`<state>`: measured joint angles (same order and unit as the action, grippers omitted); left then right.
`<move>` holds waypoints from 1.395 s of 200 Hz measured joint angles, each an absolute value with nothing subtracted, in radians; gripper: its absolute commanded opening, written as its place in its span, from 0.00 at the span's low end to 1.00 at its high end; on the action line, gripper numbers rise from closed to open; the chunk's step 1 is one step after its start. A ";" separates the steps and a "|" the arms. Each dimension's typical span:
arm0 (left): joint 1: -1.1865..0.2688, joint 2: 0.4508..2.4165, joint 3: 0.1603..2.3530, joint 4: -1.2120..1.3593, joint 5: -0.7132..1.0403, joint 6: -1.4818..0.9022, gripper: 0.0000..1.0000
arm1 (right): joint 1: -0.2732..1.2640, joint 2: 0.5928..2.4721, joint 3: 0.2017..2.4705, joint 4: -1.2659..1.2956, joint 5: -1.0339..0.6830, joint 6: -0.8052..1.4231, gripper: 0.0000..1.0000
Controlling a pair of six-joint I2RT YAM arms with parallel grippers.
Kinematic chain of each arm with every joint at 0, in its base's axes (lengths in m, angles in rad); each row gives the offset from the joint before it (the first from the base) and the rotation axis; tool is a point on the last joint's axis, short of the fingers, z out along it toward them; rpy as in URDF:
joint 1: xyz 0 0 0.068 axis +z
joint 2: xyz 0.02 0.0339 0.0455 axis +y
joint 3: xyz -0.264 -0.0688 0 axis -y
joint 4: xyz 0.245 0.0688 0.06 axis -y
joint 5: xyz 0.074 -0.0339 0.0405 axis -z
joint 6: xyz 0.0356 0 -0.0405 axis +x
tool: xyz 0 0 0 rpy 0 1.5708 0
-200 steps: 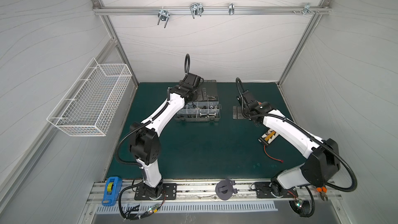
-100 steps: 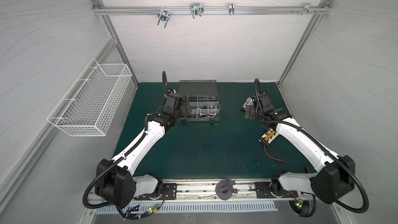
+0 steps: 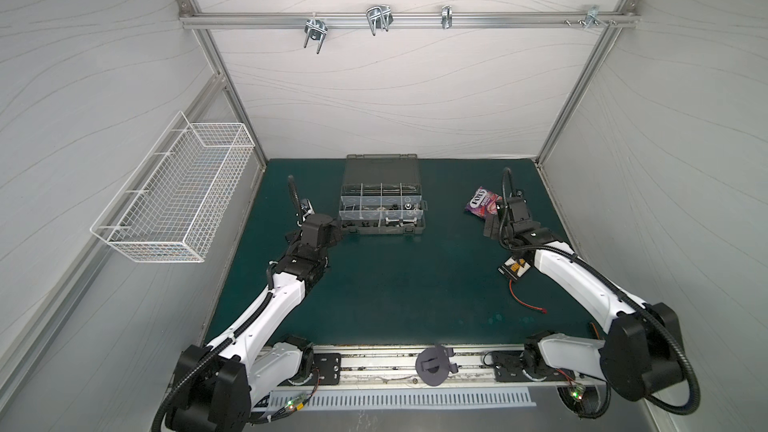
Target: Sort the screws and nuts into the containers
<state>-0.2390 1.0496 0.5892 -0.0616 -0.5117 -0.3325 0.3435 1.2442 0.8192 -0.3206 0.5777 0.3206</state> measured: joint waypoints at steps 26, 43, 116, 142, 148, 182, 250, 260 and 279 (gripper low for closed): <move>-0.158 1.050 0.492 0.065 -0.496 -0.302 0.99 | 0.340 1.244 0.753 -0.225 0.597 0.282 0.99; -0.121 1.050 0.428 0.179 -0.467 -0.256 0.99 | 0.340 1.237 0.712 -0.159 0.610 0.258 0.99; -0.077 1.188 0.286 0.617 -0.336 -0.074 0.99 | 0.331 1.150 0.482 0.199 0.636 0.138 0.99; -0.043 1.282 0.229 0.773 -0.282 -0.055 0.99 | 0.308 1.151 0.423 0.309 0.632 0.118 0.99; -0.033 1.305 0.223 0.799 -0.265 -0.055 0.99 | 0.301 1.152 0.413 0.332 0.630 0.115 0.99; 0.007 1.410 0.219 0.944 -0.166 -0.052 0.99 | 0.273 1.159 0.369 0.448 0.619 0.112 0.99; 0.073 1.547 0.262 1.019 0.014 -0.055 0.99 | 0.202 1.227 0.304 0.628 0.578 0.139 0.99; 0.077 1.547 0.309 0.969 0.038 -0.054 0.99 | 0.198 1.244 0.294 0.661 0.567 0.139 0.99; 0.078 1.547 0.394 0.892 0.064 -0.052 0.99 | 0.191 1.280 0.276 0.725 0.550 0.136 0.99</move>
